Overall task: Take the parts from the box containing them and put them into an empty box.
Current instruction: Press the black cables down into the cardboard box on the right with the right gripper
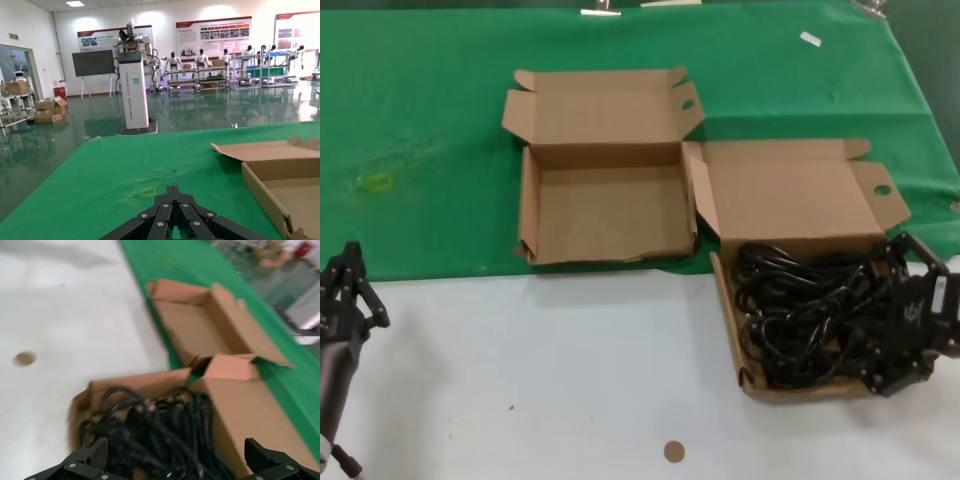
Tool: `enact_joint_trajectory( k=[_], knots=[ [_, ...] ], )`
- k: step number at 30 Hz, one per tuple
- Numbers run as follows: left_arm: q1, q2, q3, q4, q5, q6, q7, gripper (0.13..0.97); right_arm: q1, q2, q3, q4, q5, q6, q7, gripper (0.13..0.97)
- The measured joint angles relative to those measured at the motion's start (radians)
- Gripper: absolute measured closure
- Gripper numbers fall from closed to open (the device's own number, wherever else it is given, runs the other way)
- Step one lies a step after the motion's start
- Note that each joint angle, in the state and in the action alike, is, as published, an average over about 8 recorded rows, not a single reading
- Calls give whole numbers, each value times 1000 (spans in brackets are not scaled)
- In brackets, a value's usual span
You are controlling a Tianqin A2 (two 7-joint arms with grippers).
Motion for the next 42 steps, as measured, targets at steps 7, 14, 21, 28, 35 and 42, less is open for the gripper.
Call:
enact_joint_trajectory(
  k=[7, 14, 21, 28, 35, 42],
  knots=[
    [0, 0, 0, 0, 0, 0, 0, 953, 65, -37, 47, -75, -70, -225, -55, 129],
    [0, 0, 0, 0, 0, 0, 0, 953, 146, -102, 72, -144, -155, -373, -78, 133],
    [0, 0, 0, 0, 0, 0, 0, 953, 203, -161, 81, -199, -249, -444, -90, 159],
    [0, 0, 0, 0, 0, 0, 0, 953, 225, -203, 96, -233, -304, -485, -103, 236],
    [0, 0, 0, 0, 0, 0, 0, 953, 234, -232, 109, -253, -337, -509, -111, 349],
    [0, 0, 0, 0, 0, 0, 0, 953, 239, -252, 119, -266, -360, -528, -117, 436]
  ],
)
